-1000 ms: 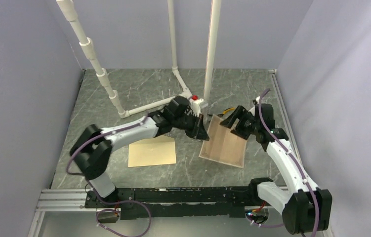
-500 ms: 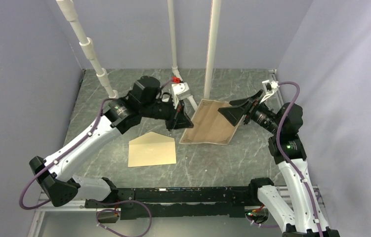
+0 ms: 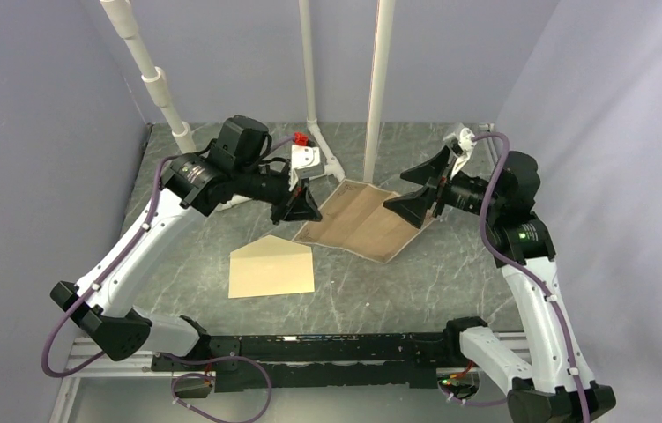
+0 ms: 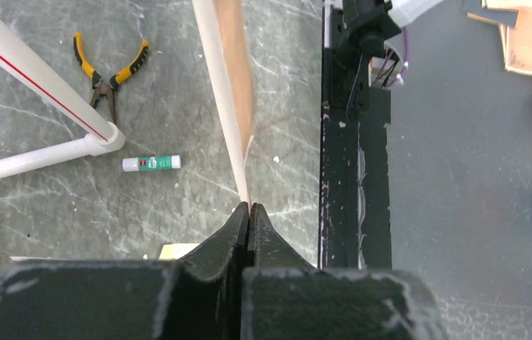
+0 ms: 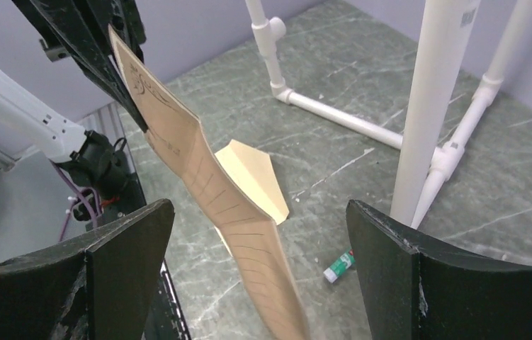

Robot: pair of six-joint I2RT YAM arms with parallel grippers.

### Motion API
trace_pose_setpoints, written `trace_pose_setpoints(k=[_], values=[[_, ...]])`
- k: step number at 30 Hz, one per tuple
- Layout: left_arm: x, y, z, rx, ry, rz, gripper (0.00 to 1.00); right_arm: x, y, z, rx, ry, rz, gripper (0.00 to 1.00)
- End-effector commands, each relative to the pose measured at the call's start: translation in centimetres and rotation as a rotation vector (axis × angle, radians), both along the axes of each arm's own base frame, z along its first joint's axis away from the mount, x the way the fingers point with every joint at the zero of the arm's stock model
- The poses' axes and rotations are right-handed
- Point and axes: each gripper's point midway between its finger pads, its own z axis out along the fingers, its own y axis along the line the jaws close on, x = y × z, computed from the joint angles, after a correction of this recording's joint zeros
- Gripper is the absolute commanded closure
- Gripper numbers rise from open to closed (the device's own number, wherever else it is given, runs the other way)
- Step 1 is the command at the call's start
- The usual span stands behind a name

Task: Place the letter into the envelope and seal it

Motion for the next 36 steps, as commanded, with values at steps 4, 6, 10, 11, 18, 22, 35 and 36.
trace_pose_setpoints(k=[4, 6, 10, 11, 18, 22, 35, 36], values=[[-1.3, 0.9, 1.2, -0.027, -0.111, -0.096, 0.98, -1.1, 2.0, -2.9, -0.132, -0.04, 0.125, 0.13], [-1.4, 0.9, 1.3, -0.033, -0.122, -0.108, 0.98, -1.8, 2.8, -4.0, -0.161, -0.02, 0.166, 0.17], [-1.7, 1.0, 1.3, -0.03, -0.125, -0.121, 0.98, -1.7, 3.5, -5.7, -0.195, 0.06, 0.177, 0.42], [-1.6, 1.2, 1.1, -0.019, -0.127, -0.112, 0.98, -1.8, 3.6, -6.0, -0.202, 0.077, 0.183, 0.51], [-0.8, 1.8, 1.1, 0.014, -0.157, -0.052, 0.98, -1.9, 3.3, -6.1, -0.176, 0.096, 0.131, 0.76], [-0.9, 2.0, 1.6, -0.001, -0.164, -0.035, 0.98, -2.2, 3.4, -5.1, -0.139, 0.072, 0.126, 0.94], [0.0, 1.6, 2.3, -0.053, -0.149, 0.062, 0.32, -2.2, 3.8, -2.6, -0.079, 0.069, 0.129, 1.0], [0.2, 1.5, 2.3, -0.056, -0.143, 0.069, 0.32, -2.2, 3.9, -2.6, -0.075, 0.072, 0.13, 1.0]])
